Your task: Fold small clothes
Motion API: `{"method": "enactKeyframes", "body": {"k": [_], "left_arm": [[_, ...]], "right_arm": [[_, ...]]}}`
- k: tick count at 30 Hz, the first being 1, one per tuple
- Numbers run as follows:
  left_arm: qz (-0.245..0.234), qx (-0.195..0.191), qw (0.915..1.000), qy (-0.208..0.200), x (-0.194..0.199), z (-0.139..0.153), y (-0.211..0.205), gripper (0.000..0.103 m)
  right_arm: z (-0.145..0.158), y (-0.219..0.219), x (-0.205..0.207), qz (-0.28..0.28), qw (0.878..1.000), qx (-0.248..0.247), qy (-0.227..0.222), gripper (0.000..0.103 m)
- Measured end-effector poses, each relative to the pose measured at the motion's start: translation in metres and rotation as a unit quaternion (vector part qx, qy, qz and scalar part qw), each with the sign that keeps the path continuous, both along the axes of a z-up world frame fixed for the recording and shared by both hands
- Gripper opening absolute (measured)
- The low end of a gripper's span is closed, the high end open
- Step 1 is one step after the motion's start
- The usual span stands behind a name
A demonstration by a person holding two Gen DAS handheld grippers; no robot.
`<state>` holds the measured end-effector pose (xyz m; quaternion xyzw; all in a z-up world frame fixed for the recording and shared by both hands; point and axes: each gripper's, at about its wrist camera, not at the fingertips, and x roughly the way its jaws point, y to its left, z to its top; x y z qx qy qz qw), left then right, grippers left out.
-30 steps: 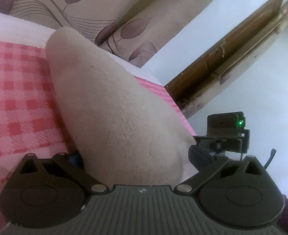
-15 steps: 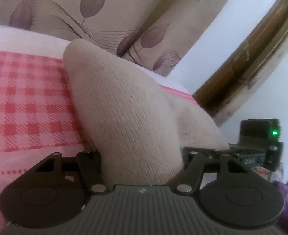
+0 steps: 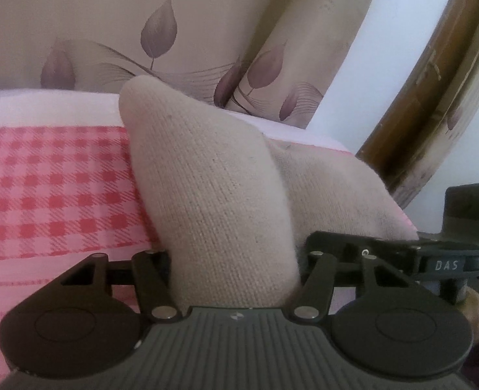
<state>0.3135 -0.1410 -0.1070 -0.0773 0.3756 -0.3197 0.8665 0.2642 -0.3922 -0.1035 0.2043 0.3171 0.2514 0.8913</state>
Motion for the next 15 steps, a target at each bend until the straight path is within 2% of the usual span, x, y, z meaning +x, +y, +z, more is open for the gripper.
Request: {"method": "enactKeyframes", "body": {"k": [5, 15], "left_arm": [[0.003, 0.020, 0.9996, -0.021, -0.013, 0.011, 0.012, 0.059], [0.016, 0.029, 0.9987, -0.038, -0.052, 0.036, 0.052, 0.059]], "right_arm": [[0.008, 0.015, -0.010, 0.000, 1.000, 0.007, -0.005, 0.052], [0.028, 0.056, -0.036, 0.009, 1.000, 0.016, -0.009, 0.052]]}}
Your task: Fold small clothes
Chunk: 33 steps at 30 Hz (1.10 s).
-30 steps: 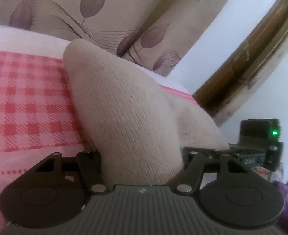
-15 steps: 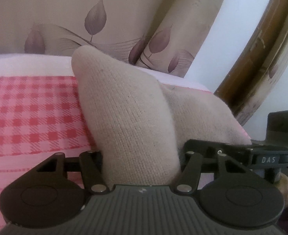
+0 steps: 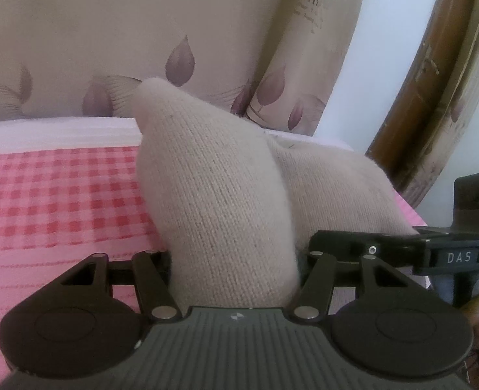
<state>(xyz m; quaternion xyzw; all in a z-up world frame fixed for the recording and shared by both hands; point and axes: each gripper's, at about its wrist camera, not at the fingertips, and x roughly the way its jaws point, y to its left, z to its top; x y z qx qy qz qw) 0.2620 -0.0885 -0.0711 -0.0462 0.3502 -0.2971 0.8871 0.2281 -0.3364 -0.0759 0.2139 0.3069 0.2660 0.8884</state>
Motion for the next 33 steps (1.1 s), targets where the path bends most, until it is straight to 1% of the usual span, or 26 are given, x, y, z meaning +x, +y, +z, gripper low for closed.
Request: {"method": "enactKeyframes", "body": {"k": [9, 21, 33], "left_arm": [[0.012, 0.001, 0.9999, -0.004, -0.035, 0.013, 0.032, 0.059], [0.027, -0.008, 0.9996, -0.002, -0.067, 0.020, 0.057, 0.059], [0.043, -0.012, 0.9990, -0.005, -0.090, 0.027, 0.084, 0.059]], "right_arm": [[0.012, 0.034, -0.025, 0.009, 1.000, 0.006, -0.005, 0.052], [0.016, 0.062, -0.055, 0.016, 1.000, 0.022, -0.013, 0.052], [0.022, 0.086, -0.072, 0.025, 0.999, 0.030, -0.020, 0.052]]}}
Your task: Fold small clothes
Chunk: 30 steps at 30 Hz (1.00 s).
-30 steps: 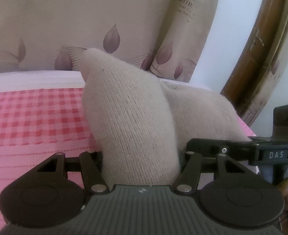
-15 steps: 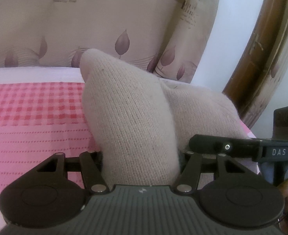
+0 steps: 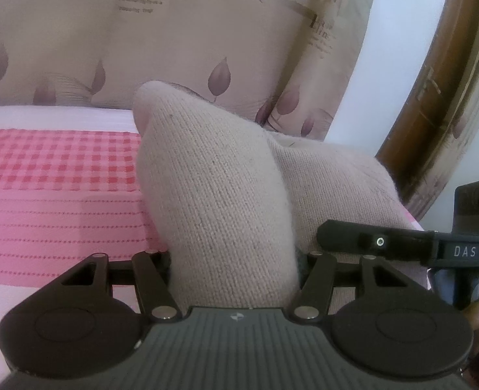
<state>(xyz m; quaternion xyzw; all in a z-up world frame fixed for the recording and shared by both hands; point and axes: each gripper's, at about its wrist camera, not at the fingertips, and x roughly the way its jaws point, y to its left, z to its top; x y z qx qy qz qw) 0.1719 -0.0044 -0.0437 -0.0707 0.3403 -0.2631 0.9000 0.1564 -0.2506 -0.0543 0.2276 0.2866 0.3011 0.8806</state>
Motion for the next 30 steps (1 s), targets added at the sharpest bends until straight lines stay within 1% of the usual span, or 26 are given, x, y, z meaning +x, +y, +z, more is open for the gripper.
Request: {"method": "enactKeyframes", "body": {"k": [22, 30], "left_arm": [[0.016, 0.002, 0.9998, -0.007, -0.030, 0.004, 0.036, 0.059], [0.017, 0.004, 0.9998, -0.013, -0.042, 0.007, 0.047, 0.059]], "right_arm": [[-0.003, 0.039, -0.020, 0.007, 1.000, 0.028, -0.002, 0.052], [0.001, 0.050, -0.029, 0.013, 0.999, 0.028, -0.007, 0.052]]}}
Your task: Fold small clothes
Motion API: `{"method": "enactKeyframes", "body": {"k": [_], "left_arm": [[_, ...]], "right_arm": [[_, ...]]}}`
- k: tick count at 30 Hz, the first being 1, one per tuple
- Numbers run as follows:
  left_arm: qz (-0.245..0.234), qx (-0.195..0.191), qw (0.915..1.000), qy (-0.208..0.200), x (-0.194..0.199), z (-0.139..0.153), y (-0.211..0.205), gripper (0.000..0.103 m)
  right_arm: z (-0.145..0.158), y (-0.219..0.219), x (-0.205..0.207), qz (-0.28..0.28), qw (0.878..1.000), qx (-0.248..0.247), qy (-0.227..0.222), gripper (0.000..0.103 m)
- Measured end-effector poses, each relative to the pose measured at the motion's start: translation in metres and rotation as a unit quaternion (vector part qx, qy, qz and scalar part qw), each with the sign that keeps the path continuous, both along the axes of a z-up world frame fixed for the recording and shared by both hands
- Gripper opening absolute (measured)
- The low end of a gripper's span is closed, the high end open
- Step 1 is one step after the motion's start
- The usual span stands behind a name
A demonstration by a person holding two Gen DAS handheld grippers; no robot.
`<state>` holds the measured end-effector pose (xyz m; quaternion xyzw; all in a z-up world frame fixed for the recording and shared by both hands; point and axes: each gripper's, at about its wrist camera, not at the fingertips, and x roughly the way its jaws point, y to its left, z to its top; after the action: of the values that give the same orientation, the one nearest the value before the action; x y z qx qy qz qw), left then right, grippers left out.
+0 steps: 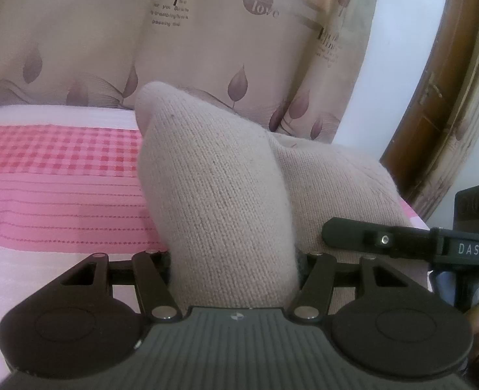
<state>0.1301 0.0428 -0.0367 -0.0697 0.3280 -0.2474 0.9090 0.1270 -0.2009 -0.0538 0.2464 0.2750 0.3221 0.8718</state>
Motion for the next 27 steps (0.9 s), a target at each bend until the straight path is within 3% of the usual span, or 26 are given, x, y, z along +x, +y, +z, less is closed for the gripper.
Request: {"method": "enactKeyframes", "body": {"k": [27], "left_arm": [[-0.001, 0.006, 0.9994, -0.034, -0.031, 0.020, 0.010, 0.059]], "right_arm": [[0.014, 0.006, -0.023, 0.002, 1.000, 0.005, -0.030, 0.052]]}}
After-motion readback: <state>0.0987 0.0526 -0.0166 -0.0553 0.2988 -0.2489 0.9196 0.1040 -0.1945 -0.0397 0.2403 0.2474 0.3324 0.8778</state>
